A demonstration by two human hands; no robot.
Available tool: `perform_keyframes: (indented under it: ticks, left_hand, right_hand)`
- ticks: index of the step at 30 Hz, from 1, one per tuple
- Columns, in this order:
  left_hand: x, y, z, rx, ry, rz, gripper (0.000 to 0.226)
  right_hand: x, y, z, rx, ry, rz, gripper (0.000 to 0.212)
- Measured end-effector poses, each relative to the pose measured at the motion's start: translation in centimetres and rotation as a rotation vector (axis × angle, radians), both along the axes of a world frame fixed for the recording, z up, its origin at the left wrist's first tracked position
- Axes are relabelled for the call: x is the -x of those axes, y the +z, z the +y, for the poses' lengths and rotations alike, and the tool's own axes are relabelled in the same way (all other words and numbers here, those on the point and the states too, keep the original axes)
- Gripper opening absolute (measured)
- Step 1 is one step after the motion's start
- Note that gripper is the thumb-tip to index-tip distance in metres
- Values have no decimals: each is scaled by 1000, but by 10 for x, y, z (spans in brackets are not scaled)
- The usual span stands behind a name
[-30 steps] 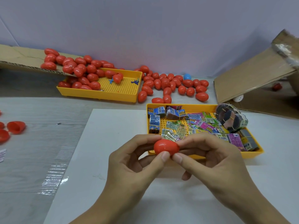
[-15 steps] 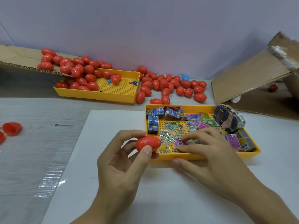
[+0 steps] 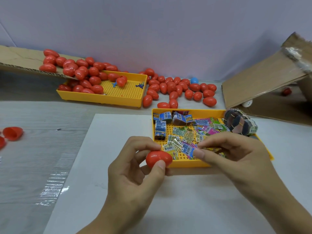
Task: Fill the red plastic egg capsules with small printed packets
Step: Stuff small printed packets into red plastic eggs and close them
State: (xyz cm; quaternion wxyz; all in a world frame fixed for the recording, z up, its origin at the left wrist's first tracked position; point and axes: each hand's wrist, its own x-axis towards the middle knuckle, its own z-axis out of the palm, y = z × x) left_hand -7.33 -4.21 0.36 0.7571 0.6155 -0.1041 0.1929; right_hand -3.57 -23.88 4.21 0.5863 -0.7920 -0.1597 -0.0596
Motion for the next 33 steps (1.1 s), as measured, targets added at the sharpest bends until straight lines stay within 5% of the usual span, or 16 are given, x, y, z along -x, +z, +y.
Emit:
perform_keyframes:
  ticks: [13, 27, 33]
  left_hand:
    - [4, 6, -3, -311, -115, 30, 21]
    - [5, 2, -3, -330, -170, 11, 7]
    - [2, 2, -2, -223, -89, 4, 9]
  right_hand:
    - [21, 5, 18, -5, 243, 310, 67]
    - [20, 7, 15, 85, 282, 246, 71]
    - [17, 2, 13, 52, 167, 2, 42]
